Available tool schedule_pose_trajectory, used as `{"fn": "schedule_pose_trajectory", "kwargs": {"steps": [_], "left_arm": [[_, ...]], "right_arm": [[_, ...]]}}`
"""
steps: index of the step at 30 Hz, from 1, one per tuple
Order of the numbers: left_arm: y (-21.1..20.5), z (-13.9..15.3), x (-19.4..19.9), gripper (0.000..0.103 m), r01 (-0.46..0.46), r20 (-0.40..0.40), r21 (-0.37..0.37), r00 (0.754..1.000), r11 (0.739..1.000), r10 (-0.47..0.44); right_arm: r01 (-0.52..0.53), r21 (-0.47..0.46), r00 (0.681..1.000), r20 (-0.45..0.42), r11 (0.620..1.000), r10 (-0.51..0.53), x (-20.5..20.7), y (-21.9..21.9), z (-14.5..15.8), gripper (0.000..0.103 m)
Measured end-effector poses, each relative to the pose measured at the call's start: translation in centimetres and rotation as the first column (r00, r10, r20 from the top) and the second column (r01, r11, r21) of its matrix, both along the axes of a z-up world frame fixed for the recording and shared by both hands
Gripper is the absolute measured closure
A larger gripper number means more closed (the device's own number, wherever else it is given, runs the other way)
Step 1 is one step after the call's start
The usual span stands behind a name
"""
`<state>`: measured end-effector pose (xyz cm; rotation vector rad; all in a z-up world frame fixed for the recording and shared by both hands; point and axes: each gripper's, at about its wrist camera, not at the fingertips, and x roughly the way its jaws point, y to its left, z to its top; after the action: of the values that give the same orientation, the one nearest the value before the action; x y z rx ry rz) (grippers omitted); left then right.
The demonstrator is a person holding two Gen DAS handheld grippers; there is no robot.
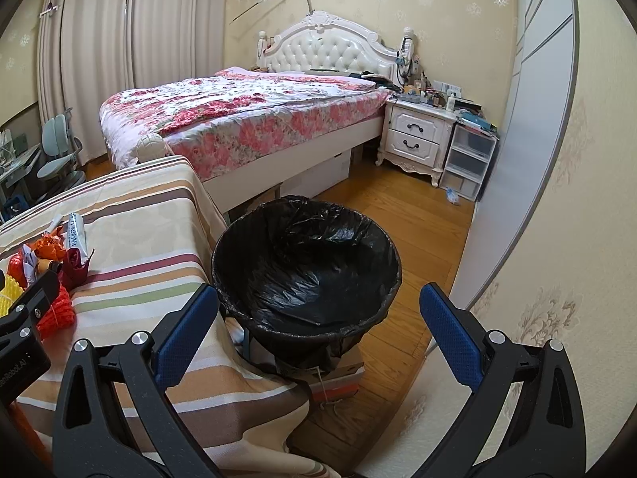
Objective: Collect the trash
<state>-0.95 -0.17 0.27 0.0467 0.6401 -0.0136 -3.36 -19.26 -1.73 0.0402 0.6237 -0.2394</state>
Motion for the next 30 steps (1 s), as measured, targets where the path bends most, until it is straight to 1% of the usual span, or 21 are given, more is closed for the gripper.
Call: {"fn": "schedule_pose_trajectory", "kwargs": {"steps": [17,30], "left_arm": [[-0.2,0.0,0.0,0.006,0.002,-0.001,0.0,1.0,1.0,-0.002],[-0.3,0.1,-0.1,0.006,0.002,-0.001,0.002,1.0,1.0,-0.002]], "right_arm": [[0.001,-0.001,1.0,-0.004,1.0,-0.001,0.2,0.1,0.1,0.004],[0.006,0.001,1.0,-0.009,1.0,-0.006,-1.0,-1.0,-1.5,0.004]]}}
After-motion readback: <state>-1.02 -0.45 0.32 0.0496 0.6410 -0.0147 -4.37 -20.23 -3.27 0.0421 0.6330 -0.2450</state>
